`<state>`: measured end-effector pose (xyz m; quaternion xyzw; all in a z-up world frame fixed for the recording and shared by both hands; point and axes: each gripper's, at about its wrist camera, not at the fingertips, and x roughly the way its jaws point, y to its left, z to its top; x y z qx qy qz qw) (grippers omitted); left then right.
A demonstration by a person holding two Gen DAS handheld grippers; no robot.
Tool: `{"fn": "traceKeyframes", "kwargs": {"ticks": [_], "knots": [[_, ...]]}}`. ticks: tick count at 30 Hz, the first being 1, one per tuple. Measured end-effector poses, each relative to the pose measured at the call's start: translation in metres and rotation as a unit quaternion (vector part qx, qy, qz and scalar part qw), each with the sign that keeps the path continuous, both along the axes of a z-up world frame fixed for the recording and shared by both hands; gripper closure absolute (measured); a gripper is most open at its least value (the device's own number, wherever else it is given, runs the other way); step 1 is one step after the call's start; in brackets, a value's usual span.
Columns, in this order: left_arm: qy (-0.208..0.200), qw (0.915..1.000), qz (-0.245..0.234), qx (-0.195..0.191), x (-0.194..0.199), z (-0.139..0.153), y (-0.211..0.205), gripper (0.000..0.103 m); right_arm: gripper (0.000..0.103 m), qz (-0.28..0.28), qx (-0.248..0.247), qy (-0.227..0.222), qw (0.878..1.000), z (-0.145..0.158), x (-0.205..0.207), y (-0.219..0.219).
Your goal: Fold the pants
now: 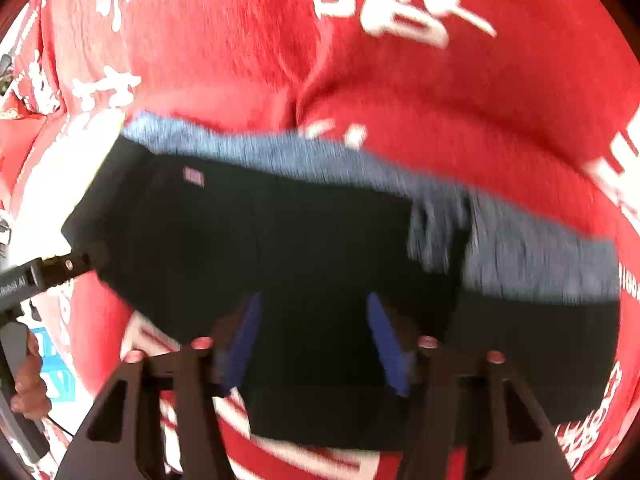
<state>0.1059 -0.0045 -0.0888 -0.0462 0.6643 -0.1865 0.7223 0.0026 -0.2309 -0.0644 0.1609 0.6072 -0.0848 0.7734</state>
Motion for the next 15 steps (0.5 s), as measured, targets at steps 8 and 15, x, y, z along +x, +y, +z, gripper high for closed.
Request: {"fn": "traceKeyframes", "kwargs": {"ticks": [8, 15], "knots": [[0.000, 0.9999, -0.003, 0.014, -0.025, -0.009, 0.000, 0.010, 0.066, 0.011, 0.104, -0.021, 0.994, -0.028, 0.100, 0.014], [0.017, 0.9990, 0.041, 0.002, -0.027, -0.016, 0.025, 0.010, 0.064, -0.025, 0.034, 0.004, 0.999, -0.059, 0.129, 0.010]]}}
